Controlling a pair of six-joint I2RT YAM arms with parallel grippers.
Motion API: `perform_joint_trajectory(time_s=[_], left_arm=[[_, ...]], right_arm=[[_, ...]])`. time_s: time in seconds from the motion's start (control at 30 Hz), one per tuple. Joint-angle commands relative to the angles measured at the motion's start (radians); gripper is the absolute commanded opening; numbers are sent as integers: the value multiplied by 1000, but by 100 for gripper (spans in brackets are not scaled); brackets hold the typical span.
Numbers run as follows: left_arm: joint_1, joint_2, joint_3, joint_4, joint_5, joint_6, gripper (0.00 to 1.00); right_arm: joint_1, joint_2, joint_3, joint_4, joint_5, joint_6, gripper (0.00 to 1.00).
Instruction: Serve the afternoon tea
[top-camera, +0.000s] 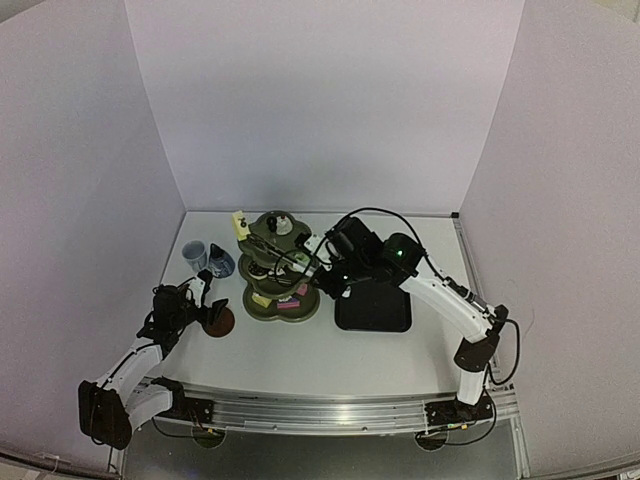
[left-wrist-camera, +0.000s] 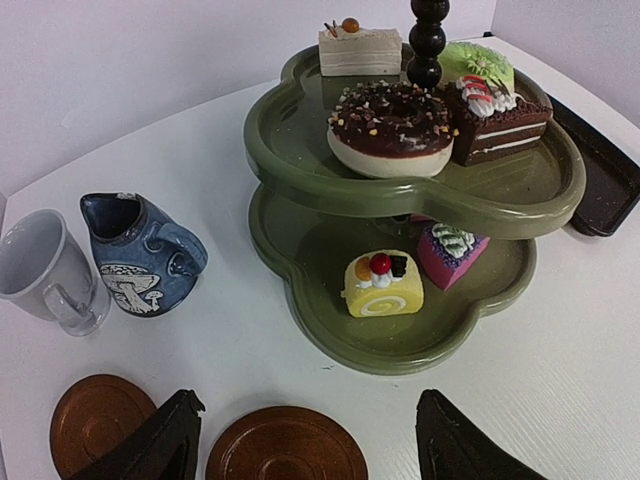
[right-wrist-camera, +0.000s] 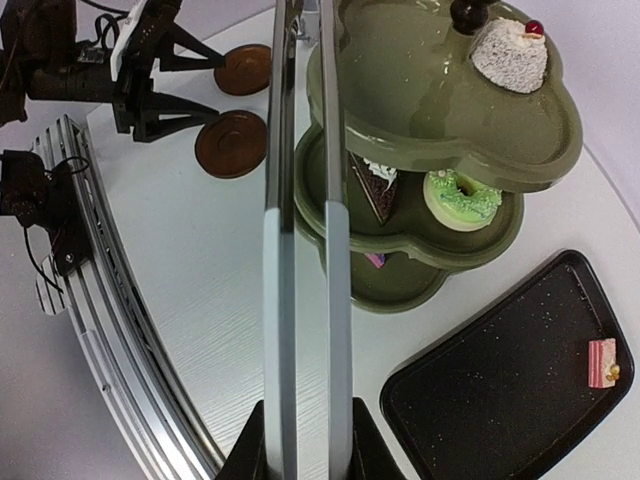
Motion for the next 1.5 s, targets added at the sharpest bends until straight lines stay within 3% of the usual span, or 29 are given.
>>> perform_joint_trajectory(time_s=[0.0,0.2,0.6,1.1,1.47], left_arm=[[7,-20,-3,22,-3,-15,74],[7,-20,-7,26,-3,-14,74],[7,-14,-8,32,0,-14,74],[7,-12,-9,37,5,-9,75],[6,-12,-9,38,8,-6,75]], right_arm=[[7,17,64,-23,50,-16,0],[7,89,147,-95,122,-11,0],[7,104,155,-120,142,-3,0],[7,103,160,-143,182,3,18],[7,99,157,-150,198,20,25]])
